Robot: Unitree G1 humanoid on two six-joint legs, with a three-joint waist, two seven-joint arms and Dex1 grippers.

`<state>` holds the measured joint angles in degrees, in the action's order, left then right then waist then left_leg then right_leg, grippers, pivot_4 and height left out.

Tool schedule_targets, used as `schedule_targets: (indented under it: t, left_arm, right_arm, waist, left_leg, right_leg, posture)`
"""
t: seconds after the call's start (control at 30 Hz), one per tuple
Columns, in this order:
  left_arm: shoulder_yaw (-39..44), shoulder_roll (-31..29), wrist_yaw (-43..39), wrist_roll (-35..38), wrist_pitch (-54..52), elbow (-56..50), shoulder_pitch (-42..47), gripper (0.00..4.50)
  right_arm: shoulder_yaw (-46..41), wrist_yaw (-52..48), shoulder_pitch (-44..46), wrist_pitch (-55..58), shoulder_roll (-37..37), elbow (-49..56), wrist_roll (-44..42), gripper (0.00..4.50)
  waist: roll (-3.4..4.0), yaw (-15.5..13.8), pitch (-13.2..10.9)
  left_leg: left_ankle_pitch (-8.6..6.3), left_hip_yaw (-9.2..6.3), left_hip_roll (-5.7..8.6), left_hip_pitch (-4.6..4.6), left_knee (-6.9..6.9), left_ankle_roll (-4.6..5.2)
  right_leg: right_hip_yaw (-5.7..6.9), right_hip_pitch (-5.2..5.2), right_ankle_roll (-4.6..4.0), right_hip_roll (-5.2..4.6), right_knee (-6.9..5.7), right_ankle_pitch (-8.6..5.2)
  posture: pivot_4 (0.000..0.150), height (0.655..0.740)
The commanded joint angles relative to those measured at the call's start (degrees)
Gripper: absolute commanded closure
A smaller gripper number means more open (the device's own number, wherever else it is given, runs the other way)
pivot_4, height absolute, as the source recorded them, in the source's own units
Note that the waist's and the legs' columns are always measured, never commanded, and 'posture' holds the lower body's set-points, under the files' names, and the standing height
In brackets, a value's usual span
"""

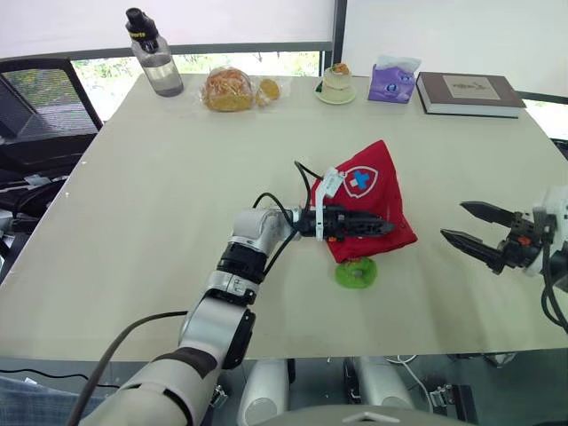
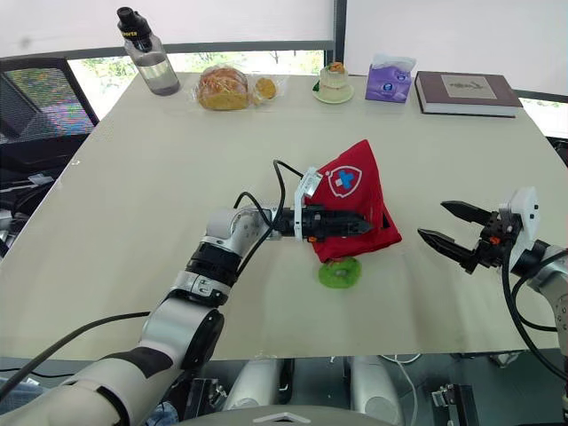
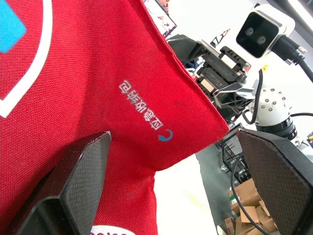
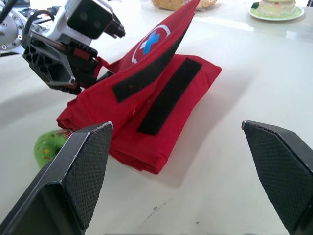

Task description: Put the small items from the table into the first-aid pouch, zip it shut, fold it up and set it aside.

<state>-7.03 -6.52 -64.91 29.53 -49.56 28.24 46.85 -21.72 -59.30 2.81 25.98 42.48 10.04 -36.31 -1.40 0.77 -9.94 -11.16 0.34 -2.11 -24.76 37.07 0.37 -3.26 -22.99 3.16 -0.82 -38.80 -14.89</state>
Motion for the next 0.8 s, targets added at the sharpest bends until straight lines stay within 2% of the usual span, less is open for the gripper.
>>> schedule_targets:
  t: [0.03,0.2,0.5,0.53,0.6,0.63,0.7,0.73,0.8]
  left_arm:
    - [0.72,1.03,0.71,0.35,-0.65,1.70,0.90,0.06]
    - [1.85,1.74,2.10,0.56,-1.50,2.57,1.77,0.06]
    - [1.44,1.28,-1.01,1.84,2.64,-7.64,0.91,0.06]
    - [1.79,1.34,-0.71,1.99,2.60,-8.06,1.16,0.61]
    - [1.90,1.11,-0.75,2.12,3.20,-9.40,1.32,1.34]
    - [2.01,1.07,-0.48,2.13,3.71,-9.93,1.37,1.91]
    - [2.81,1.26,0.50,2.42,4.81,-10.79,1.89,2.59]
    - [3.43,1.59,1.65,2.04,6.35,-10.79,2.39,3.27]
    - [4.80,2.56,4.81,0.79,9.92,-9.61,3.87,4.09]
  right_arm:
    - [-0.60,-0.35,-0.23,-1.17,1.12,0.96,0.16,0.00]
    - [-1.00,-0.57,-0.74,-1.26,1.08,1.13,0.36,0.00]
    - [-1.03,-0.02,-0.60,-1.24,0.78,1.66,0.15,0.00]
    - [-0.95,-0.04,-0.47,-1.43,0.70,1.38,0.26,0.00]
    - [-0.78,-0.05,-0.24,-1.78,0.54,0.86,0.49,0.00]
    - [-0.72,-0.06,-0.20,-1.89,0.49,0.71,0.56,0.00]
    - [-0.63,-0.09,-0.20,-2.14,0.41,0.44,0.66,0.00]
    - [-0.59,-0.14,-0.21,-2.28,0.38,0.26,0.71,0.00]
    - [-0.54,-0.25,-0.19,-2.60,0.36,-0.16,0.82,0.00]
  waist:
    - [0.00,-0.01,0.00]
    - [0.00,-0.05,0.00]
    - [0.01,-0.01,-0.02]
    - [0.02,0.00,-0.02]
    - [0.02,0.01,-0.02]
    - [0.02,0.01,-0.02]
    - [0.02,0.01,-0.02]
    - [0.02,0.01,-0.03]
    - [0.02,0.00,-0.03]
  left_leg:
    - [0.00,0.00,0.00,0.00,0.00,0.00]
    - [0.00,-0.02,0.00,-0.01,0.01,0.00]
    - [0.00,-0.03,0.00,-0.02,-0.01,0.00]
    - [0.00,-0.03,0.00,-0.02,-0.01,0.00]
    - [0.00,-0.03,0.00,-0.01,-0.01,0.00]
    - [0.00,-0.03,0.00,-0.02,-0.01,0.00]
    - [0.00,-0.03,0.00,-0.01,-0.01,0.00]
    - [0.00,-0.03,0.00,-0.02,-0.01,0.00]
    - [0.00,-0.04,0.00,-0.02,-0.01,0.00]
  right_leg:
    - [0.00,0.00,0.00,0.00,0.00,0.00]
    - [0.03,0.00,0.01,0.00,0.01,-0.01]
    - [0.03,0.00,-0.01,0.00,0.01,0.00]
    - [0.03,0.00,-0.01,0.00,0.01,0.00]
    - [0.03,0.00,0.00,0.00,0.01,0.00]
    - [0.03,0.00,0.00,0.00,0.01,0.00]
    - [0.03,0.00,0.00,0.00,0.01,-0.01]
    - [0.03,0.00,0.00,0.01,0.01,-0.01]
    - [0.03,0.00,0.01,0.01,0.01,0.00]
  posture:
    - [0.150,0.7400]
    - [0.150,0.7400]
    - [0.150,0.7400]
    - [0.150,0.7400]
    - [0.150,0.7400]
    - [0.150,0.7400]
    - [0.150,0.7400]
    - [0.150,0.7400]
    - [0.150,0.7400]
